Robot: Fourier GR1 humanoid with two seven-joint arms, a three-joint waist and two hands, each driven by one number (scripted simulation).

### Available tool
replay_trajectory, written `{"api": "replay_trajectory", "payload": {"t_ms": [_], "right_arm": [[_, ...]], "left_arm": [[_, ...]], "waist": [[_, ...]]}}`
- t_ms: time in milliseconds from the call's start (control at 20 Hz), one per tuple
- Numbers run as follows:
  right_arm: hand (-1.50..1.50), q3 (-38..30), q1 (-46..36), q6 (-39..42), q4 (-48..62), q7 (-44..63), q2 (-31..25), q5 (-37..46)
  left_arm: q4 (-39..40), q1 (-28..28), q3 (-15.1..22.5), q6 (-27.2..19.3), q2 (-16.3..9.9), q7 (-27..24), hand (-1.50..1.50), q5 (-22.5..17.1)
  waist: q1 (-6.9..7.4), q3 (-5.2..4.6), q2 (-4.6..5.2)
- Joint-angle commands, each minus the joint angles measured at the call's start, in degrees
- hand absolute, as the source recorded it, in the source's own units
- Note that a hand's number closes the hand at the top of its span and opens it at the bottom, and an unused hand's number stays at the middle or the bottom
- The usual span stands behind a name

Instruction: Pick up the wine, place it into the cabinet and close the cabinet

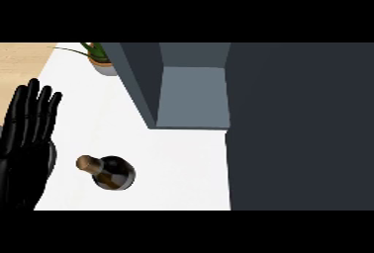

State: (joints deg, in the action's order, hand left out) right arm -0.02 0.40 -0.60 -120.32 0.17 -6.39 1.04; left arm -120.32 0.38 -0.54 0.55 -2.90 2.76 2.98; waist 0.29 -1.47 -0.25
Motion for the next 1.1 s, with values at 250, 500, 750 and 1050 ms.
{"api": "replay_trajectory", "payload": {"t_ms": [250,500,750,1050], "right_arm": [[-1.50,0.5,5.2,2.0,-4.6,-2.2,0.3,-2.2],[-1.50,7.0,9.4,10.9,-9.5,8.7,-2.5,-12.8],[-1.50,3.4,8.7,10.2,-13.4,14.2,-4.1,-16.2],[-1.50,-0.7,12.3,13.0,-17.0,15.2,-4.7,-21.1]], "left_arm": [[-0.4,0.9,-7.2,-23.5,2.8,1.8,-1.50,22.9],[3.3,-5.3,1.4,-42.7,2.9,8.4,-1.50,9.8],[6.7,-7.6,13.2,-55.8,2.9,11.2,-1.50,16.6],[10.1,-13.0,16.0,-59.4,2.9,18.0,-1.50,22.0]], "waist": [[-0.68,1.75,0.03],[-2.18,1.46,0.12],[-0.96,1.49,0.18],[-0.70,1.50,0.15]]}}
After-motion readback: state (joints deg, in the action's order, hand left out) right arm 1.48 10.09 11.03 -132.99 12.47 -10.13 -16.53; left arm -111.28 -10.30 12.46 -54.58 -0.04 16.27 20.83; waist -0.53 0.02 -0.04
